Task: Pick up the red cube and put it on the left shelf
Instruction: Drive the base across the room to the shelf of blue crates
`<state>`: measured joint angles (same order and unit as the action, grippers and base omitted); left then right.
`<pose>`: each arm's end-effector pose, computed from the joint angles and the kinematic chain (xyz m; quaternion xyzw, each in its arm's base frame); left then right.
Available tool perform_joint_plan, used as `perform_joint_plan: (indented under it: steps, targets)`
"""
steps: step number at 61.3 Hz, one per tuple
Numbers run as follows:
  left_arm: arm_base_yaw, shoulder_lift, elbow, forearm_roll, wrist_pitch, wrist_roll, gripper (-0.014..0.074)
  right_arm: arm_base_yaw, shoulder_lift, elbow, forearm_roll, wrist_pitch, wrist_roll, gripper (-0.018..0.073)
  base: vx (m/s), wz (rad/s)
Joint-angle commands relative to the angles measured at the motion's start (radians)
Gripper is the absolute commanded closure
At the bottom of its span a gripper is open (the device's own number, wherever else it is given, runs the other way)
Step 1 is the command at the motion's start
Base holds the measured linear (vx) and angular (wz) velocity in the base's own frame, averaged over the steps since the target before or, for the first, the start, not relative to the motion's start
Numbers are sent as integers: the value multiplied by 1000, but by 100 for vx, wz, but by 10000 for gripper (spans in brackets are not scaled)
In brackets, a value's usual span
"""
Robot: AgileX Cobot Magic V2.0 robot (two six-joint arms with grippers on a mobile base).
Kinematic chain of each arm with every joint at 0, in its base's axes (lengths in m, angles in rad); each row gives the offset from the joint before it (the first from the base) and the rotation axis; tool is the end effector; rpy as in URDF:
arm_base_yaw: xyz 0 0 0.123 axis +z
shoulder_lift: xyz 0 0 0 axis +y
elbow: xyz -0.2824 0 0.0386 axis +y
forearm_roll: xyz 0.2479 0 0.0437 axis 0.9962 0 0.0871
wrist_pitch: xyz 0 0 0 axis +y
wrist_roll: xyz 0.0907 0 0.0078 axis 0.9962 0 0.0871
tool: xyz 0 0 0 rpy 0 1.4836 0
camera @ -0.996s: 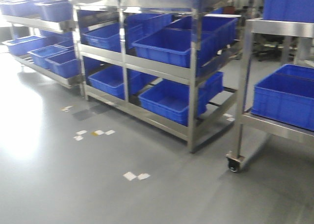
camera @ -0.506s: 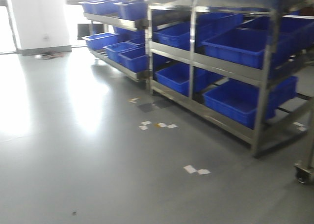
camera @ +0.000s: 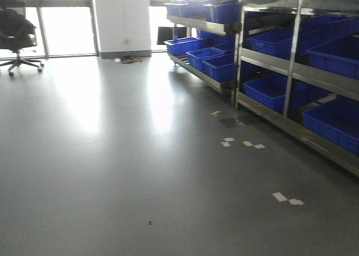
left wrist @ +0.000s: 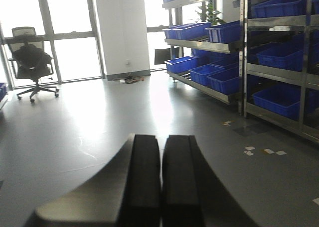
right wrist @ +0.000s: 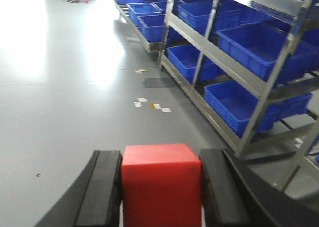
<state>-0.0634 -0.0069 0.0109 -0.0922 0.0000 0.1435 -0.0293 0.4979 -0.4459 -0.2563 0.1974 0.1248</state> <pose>0.0560 -0.0036 0.2098 0.0388 0.6760 -0.0045 0.7359 0.1098 -0.0078 0.3083 -0.0209 0.7597 -0.0695 0.6462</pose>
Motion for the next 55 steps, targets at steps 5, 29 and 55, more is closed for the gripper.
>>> perform_joint_plan:
  steps: [5,29,55]
  targets:
    - [-3,8,22,-6,-83,1,491,-8,1,-28,-14,-81,-4,510,-9,49]
    - [-3,8,22,-6,-83,1,491,-8,1,-28,-14,-81,-4,510,-10,40]
    - [-3,7,22,-6,-83,1,491,-8,4,-28,-14,-79,-4,510,7,12]
